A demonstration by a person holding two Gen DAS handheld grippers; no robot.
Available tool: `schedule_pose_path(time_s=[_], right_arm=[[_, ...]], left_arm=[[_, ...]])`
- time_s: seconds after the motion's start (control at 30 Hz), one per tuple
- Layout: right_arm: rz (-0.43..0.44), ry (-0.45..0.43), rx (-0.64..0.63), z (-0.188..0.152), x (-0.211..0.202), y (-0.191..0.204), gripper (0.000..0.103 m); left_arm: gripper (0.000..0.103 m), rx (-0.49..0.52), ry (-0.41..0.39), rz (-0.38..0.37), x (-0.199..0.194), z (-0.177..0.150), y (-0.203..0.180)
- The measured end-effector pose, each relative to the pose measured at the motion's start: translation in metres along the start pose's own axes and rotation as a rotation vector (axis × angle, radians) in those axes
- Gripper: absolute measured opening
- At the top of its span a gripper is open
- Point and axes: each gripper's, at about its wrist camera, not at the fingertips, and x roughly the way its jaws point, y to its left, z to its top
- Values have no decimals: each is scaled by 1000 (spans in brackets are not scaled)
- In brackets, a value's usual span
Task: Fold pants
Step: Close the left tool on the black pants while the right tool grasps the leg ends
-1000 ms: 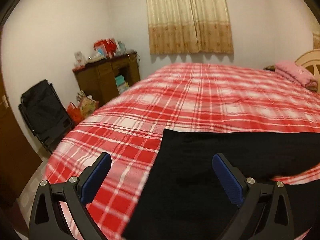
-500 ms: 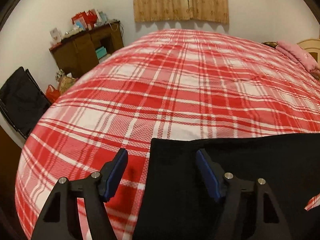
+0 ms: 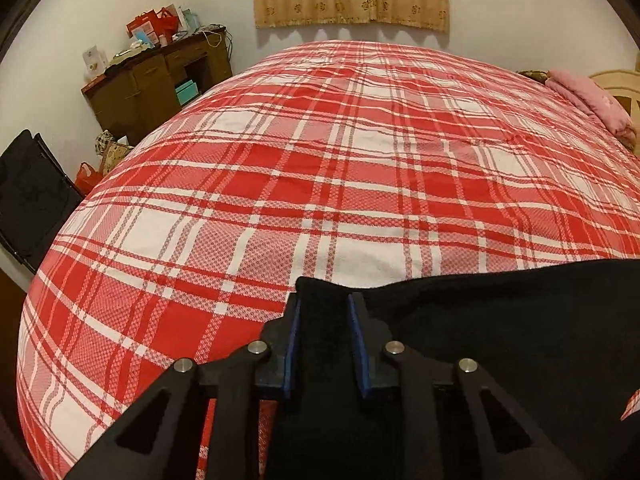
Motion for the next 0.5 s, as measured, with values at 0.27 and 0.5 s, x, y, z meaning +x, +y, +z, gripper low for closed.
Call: schedule_pose_path(time_s=[0.27, 0.5], right_arm=[[-27, 83, 143, 35, 44, -74, 60], [79, 163, 189, 52, 92, -95, 72]], left_arm=[[33, 52, -5, 84, 7, 5, -11], [51, 20, 7, 77, 13, 10, -6]])
